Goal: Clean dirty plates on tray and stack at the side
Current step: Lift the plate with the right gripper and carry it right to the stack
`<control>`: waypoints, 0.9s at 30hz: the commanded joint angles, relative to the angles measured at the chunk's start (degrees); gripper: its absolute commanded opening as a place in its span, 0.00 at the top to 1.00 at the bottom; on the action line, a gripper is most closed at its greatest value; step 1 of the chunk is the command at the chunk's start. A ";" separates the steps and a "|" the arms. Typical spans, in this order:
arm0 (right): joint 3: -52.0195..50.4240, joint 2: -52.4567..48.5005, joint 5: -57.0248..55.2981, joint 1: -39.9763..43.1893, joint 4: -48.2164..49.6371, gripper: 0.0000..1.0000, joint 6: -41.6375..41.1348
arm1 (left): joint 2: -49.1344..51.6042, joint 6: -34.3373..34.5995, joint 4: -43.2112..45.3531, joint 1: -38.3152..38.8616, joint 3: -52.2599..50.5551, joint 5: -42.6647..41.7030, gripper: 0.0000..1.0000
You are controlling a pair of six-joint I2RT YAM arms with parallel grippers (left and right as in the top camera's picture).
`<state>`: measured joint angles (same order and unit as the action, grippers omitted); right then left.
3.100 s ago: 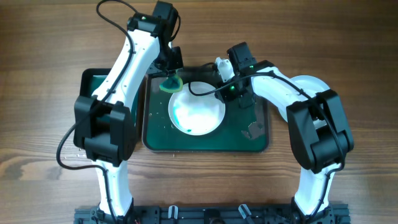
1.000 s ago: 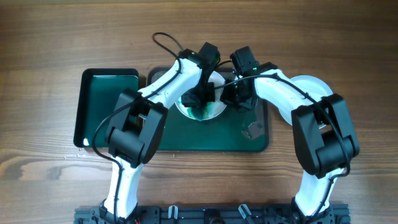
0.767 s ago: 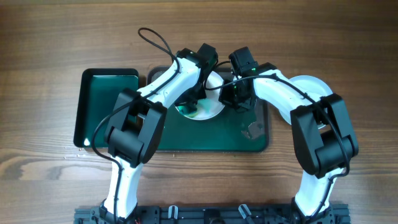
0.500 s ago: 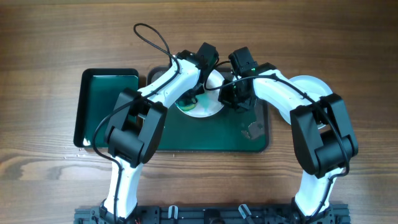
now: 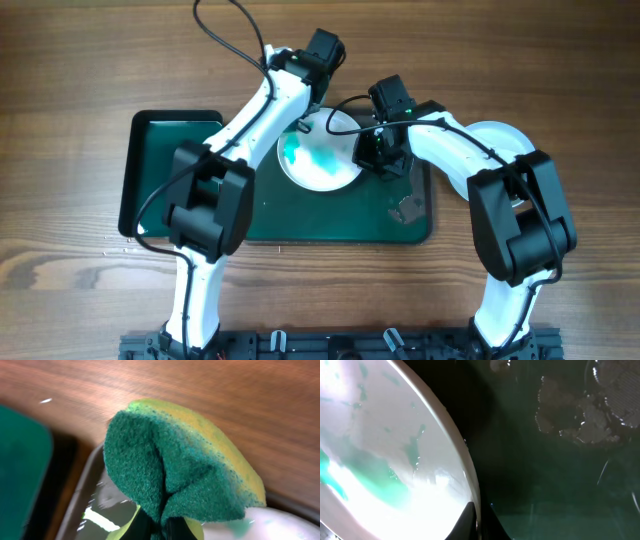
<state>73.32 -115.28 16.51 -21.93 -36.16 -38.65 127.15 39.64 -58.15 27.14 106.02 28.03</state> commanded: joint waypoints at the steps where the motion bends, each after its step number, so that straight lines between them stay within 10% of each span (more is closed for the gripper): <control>1: -0.92 -2.47 -4.39 0.57 -0.94 0.96 5.60 | -4.96 -2.12 -6.99 -3.13 0.83 -7.43 0.96; 7: -0.79 7.96 -14.08 -0.20 -4.04 0.96 11.26 | -5.44 -12.96 -15.80 -8.33 0.83 -29.83 0.96; 27: -0.79 25.66 -93.09 -27.89 -22.97 0.96 9.33 | -5.44 -13.55 -14.69 -8.61 0.83 -29.94 0.96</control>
<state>72.34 -91.15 -63.66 -48.16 -59.09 -34.33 123.63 27.20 -73.03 18.41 106.13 -1.02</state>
